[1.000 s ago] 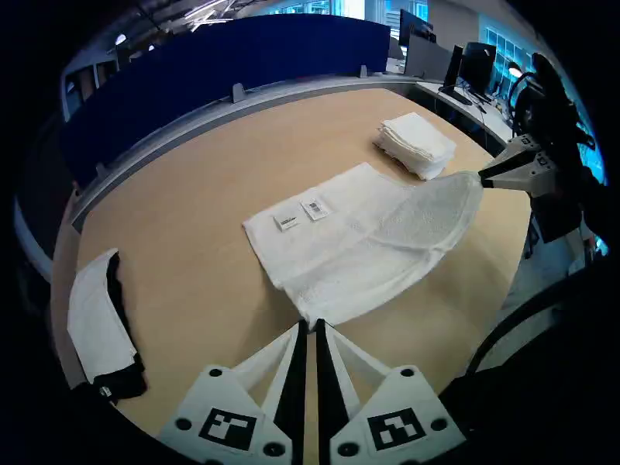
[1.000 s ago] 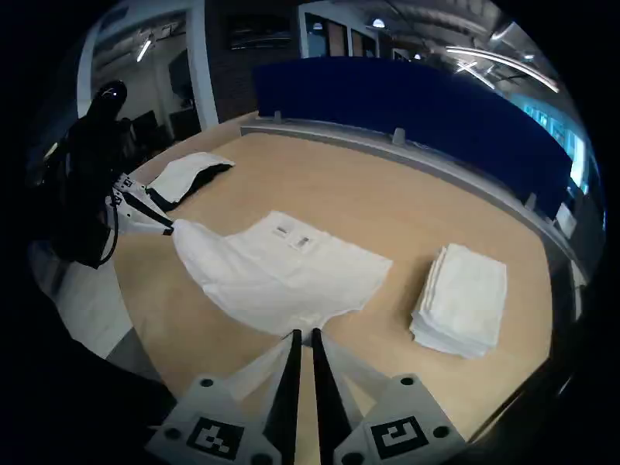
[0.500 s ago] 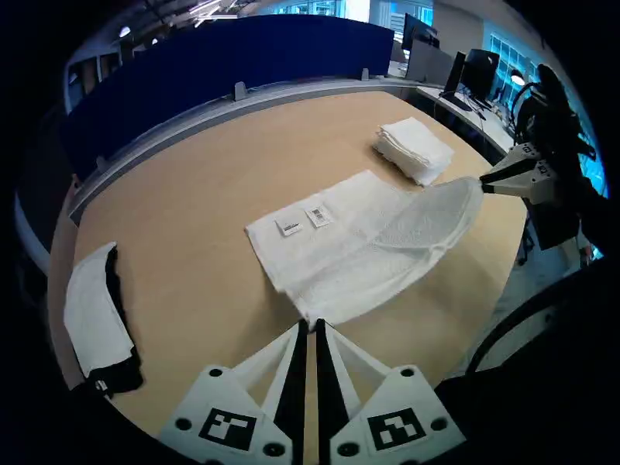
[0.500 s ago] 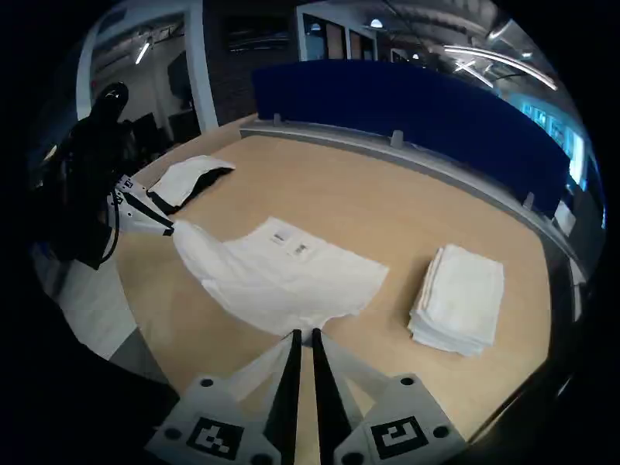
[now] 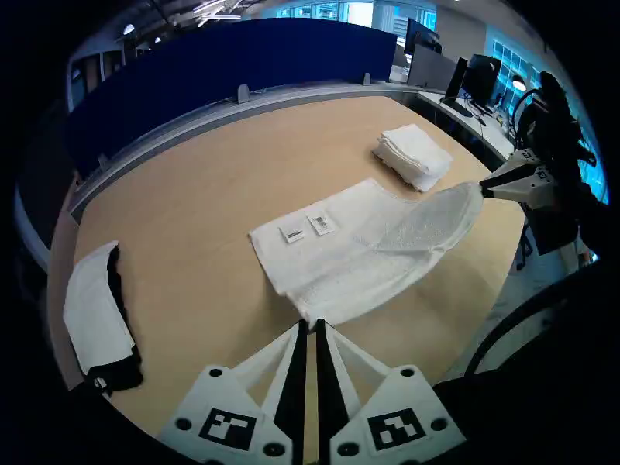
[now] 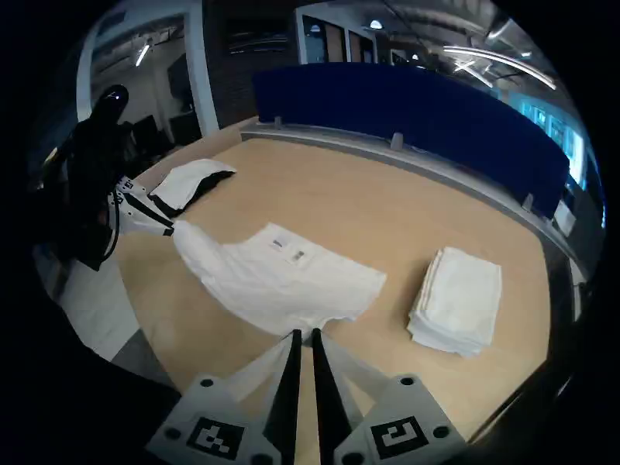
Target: Fold towel
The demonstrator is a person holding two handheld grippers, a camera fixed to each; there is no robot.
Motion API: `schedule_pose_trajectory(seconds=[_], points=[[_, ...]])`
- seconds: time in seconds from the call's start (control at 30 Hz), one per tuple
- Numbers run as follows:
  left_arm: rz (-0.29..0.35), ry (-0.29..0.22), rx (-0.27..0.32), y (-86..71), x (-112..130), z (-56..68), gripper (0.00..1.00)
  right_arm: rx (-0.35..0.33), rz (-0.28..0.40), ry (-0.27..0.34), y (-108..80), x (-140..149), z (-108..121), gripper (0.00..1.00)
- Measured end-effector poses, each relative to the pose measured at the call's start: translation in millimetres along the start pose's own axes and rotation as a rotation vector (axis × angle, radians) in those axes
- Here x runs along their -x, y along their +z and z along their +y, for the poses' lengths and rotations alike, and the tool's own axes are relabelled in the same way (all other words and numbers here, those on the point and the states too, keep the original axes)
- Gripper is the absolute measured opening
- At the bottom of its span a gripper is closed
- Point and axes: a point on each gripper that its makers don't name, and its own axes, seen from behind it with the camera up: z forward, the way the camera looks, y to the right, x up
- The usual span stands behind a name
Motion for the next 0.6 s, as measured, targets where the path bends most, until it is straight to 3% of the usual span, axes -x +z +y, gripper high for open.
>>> schedule_pose_trajectory(seconds=[0.6], points=[[-0.030, -0.071, 0.014, 28.2, -1.4, -8.5, 0.08, 0.001, -0.044, 0.020, 28.6, 8.8, 17.7, 0.10]])
